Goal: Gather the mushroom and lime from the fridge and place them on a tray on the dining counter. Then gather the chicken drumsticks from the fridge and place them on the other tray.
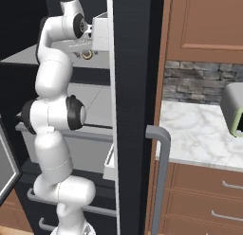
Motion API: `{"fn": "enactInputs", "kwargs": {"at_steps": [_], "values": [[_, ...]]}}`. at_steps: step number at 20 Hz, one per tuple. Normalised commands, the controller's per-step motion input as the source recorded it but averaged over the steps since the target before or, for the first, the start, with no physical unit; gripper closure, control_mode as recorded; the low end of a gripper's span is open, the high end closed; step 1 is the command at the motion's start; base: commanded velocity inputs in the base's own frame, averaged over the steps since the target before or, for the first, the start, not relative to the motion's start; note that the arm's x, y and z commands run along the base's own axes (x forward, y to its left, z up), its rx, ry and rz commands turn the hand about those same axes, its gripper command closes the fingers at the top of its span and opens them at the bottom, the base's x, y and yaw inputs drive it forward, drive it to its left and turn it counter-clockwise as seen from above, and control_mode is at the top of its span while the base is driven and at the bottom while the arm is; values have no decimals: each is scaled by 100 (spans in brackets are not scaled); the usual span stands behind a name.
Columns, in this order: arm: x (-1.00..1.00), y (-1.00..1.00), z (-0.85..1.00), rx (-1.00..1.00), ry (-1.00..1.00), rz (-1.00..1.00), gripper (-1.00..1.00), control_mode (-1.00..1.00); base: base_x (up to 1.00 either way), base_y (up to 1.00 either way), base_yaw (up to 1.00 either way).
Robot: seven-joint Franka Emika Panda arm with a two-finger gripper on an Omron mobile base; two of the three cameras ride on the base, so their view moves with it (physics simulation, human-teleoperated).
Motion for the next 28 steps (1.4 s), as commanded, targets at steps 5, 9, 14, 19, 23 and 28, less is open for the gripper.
{"fn": "enactInputs", "kwargs": {"at_steps": [5, 9, 14, 19, 23, 28], "values": [[-49, 2, -24, 0, -13, -8, -100, -100, 0, 0, 0], [-11, -1, -16, 0, -10, -7, -100, -100, 0, 0, 0], [-3, -12, -20, 0, -7, -6, -100, -100, 0, 0, 0], [-11, -5, -33, 0, -5, -6, 100, -100, 0, 0, 0], [-16, 0, -27, 0, -6, -3, 100, -100, 0, 0, 0], [-47, 0, -12, 0, -5, -1, 100, -100, 0, 0, 0]]}}
